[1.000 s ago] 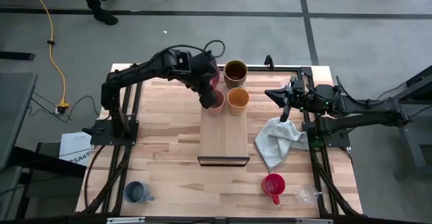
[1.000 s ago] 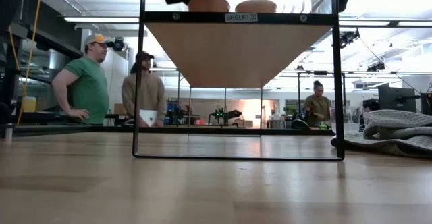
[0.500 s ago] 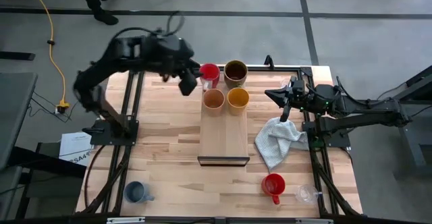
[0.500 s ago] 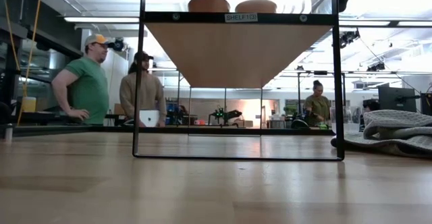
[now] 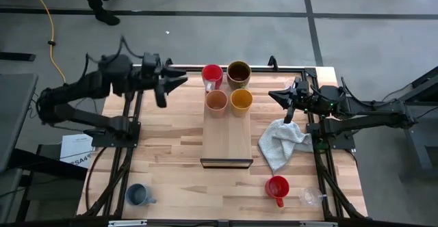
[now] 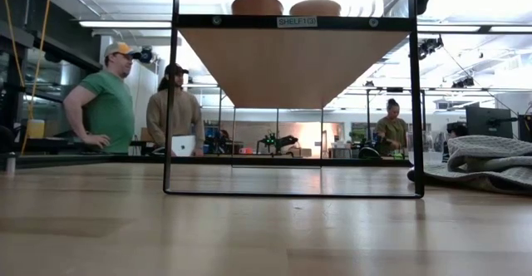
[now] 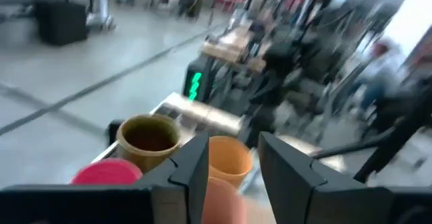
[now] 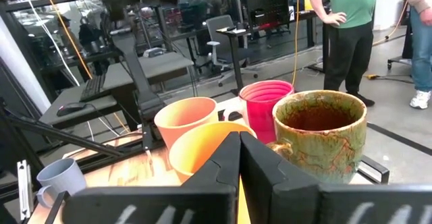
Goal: Stack small to large cups/mugs on shelf
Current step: Put the red mug on the shelf
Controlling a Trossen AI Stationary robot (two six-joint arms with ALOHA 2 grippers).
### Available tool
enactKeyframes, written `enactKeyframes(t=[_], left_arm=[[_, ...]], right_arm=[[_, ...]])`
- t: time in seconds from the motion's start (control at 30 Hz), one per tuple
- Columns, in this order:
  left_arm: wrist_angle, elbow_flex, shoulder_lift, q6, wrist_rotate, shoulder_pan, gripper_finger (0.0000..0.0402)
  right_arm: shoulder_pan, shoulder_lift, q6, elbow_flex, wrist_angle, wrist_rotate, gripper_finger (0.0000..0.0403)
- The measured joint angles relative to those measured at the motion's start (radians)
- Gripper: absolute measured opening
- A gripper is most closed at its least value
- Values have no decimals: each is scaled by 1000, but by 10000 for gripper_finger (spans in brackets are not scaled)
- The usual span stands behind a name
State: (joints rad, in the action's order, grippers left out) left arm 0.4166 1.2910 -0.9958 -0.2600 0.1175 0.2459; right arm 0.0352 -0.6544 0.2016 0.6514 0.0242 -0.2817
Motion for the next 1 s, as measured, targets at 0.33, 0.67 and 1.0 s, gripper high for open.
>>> enactKeyframes(t=[0.33, 0.67, 1.0], left_arm=[[-377, -443, 245, -112, -19, 3, 117], [-356, -477, 254, -139, -15, 3, 118], [-364, -476, 274, -103, -12, 3, 118]], right_arm=[[0, 0, 0, 0, -10, 0, 0], [0, 0, 0, 0, -14, 0, 0], [0, 0, 86, 1, -10, 0, 0]])
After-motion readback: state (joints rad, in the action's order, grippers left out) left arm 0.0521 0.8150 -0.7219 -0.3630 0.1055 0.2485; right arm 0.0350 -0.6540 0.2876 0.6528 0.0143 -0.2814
